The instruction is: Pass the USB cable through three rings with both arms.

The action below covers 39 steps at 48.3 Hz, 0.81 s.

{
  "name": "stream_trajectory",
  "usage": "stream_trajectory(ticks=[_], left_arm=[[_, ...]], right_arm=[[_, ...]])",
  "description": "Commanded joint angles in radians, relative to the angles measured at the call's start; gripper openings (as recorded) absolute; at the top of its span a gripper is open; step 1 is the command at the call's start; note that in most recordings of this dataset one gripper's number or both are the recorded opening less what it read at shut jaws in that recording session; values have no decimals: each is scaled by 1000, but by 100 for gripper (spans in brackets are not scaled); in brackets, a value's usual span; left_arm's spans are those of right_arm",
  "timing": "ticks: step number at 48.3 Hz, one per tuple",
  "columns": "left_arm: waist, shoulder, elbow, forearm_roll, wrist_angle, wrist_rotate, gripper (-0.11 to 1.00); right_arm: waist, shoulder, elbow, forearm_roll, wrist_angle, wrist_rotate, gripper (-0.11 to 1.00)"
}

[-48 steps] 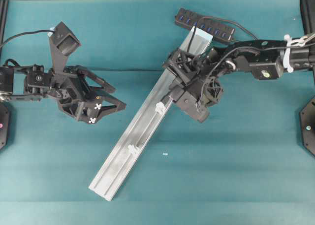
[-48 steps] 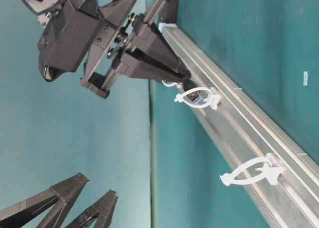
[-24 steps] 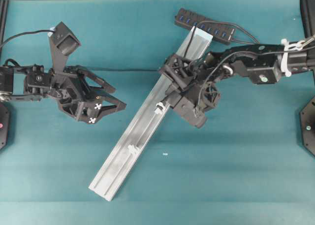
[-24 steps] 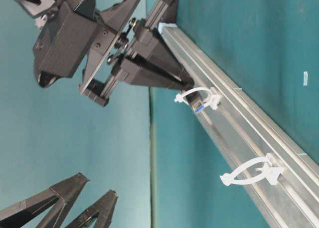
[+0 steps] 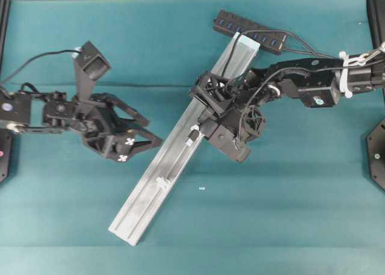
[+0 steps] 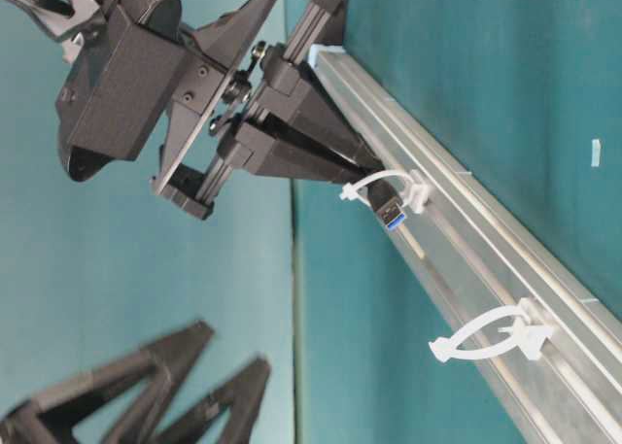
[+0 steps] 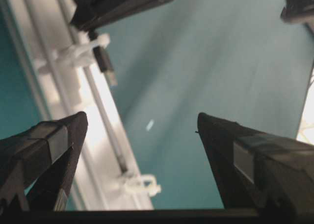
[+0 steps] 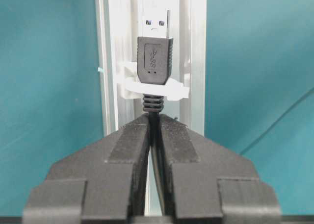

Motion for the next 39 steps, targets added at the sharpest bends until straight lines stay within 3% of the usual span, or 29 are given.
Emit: stream_trajectory(ticks=[1,9,23,39], left_arm=[[-3,34,-21,5,-57,-9,97],[-3,120,-35,5,-97,-58,97],[6,235,-43,5,-276,-64,96],[-17,353,-123,5,-290,-64,94]], right_arm=[[12,0,-11,11,-5,11,9],[12,0,-11,35,-5,11,9],[8,0,-8,60,0,9,9],[8,0,-11,61,-5,11,9]])
